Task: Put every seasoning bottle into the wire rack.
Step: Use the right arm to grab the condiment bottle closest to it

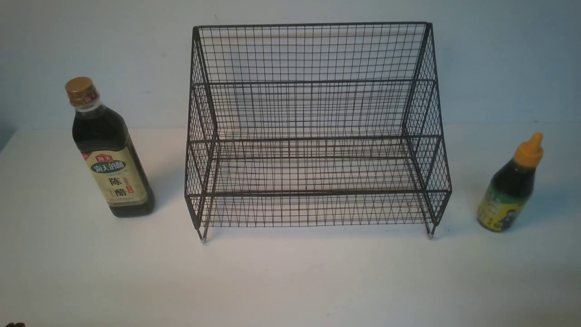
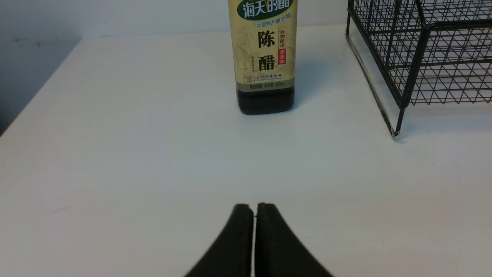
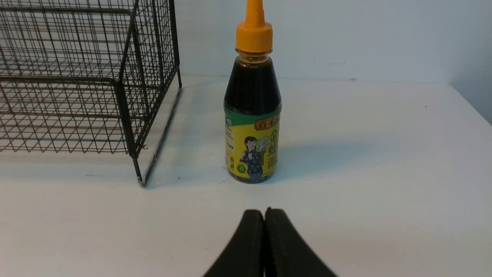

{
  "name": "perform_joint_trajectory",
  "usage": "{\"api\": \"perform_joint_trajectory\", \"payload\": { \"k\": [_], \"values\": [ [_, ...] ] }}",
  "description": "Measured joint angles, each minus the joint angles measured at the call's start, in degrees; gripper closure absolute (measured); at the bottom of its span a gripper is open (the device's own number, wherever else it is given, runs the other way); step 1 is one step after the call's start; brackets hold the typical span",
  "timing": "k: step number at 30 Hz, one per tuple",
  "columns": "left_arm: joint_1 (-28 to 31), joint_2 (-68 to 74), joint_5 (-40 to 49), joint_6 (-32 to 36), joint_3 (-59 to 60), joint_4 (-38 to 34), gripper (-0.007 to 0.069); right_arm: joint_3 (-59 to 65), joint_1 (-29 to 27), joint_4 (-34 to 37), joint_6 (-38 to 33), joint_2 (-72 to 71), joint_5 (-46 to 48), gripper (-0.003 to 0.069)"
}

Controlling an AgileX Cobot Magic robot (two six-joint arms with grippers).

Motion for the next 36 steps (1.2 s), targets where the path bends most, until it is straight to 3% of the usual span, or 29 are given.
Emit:
{"api": "perform_joint_trajectory", "payload": {
  "k": [15,20,24,27,36],
  "values": [
    [0.0,0.0,0.0,0.0,0.0,0.0,0.0629,0.0,0.0,0.4,0.2,0.0,-0.3,0.0669],
    [0.0,0.0,0.0,0.0,0.0,0.0,0.0629,0.5,0.0,8.1,2.7,0.0,-10.8,0.0669],
    [0.0,0.0,0.0,0.0,0.0,0.0,0.0629,0.5,0.0,19.5,6.9,0.0,-24.4,0.0669],
    [0.0,0.0,0.0,0.0,0.0,0.0,0.0629,0.5,0.0,23.6,7.6,0.0,-27.6,0.0669],
    [0.0,0.0,0.0,0.0,0.0,0.0,0.0629,0.5,0.0,25.1,7.3,0.0,-29.8,0.0669]
  ]
}}
